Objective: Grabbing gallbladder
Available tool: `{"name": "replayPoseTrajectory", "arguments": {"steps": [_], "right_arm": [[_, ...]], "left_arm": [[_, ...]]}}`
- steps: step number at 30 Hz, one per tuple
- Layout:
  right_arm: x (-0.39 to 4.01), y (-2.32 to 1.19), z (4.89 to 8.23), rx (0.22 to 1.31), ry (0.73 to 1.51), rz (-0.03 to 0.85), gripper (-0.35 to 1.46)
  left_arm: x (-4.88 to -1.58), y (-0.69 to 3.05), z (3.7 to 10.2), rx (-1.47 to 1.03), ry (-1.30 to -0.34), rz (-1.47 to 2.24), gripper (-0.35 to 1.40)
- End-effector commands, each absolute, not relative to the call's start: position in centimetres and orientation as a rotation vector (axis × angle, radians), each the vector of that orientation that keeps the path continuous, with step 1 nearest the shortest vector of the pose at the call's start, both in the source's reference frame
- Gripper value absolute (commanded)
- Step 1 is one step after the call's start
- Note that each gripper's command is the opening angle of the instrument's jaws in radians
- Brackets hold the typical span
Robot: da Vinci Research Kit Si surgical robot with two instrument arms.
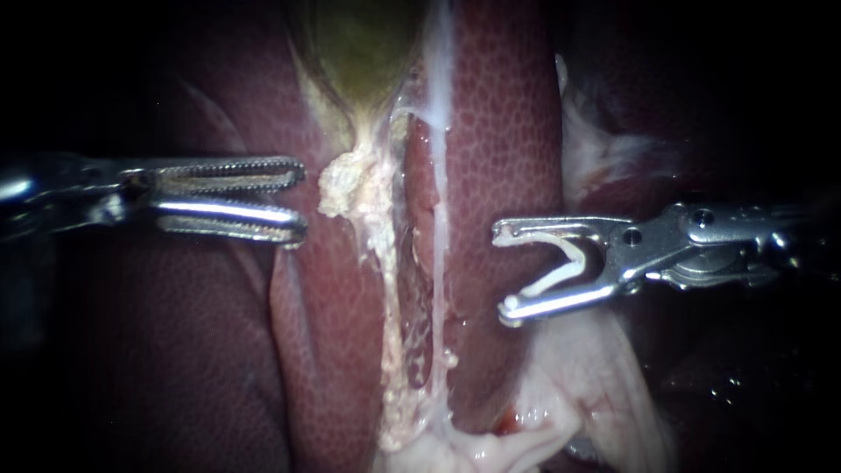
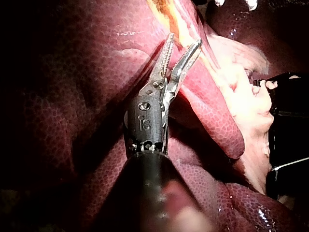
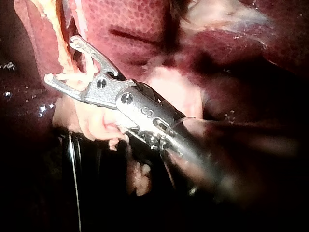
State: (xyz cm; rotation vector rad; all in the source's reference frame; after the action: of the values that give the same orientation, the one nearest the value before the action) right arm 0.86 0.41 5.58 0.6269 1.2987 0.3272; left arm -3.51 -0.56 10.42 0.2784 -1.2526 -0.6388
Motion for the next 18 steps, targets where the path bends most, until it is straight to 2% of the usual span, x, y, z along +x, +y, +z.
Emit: {"name": "replayPoseTrajectory", "arguments": {"steps": [1,7,18], "right_arm": [[0.86,0.41,5.58,0.627,1.299,0.328,0.6],[0.86,0.41,5.58,0.627,1.299,0.328,0.6],[0.87,0.41,5.57,0.627,1.299,0.328,0.6]], "left_arm": [[-3.52,-0.56,10.43,0.277,-1.256,-0.64,0.44],[-3.6,-0.54,10.45,0.275,-1.261,-0.643,0.56],[-3.82,-0.55,10.56,0.282,-1.268,-0.631,0.53]]}}
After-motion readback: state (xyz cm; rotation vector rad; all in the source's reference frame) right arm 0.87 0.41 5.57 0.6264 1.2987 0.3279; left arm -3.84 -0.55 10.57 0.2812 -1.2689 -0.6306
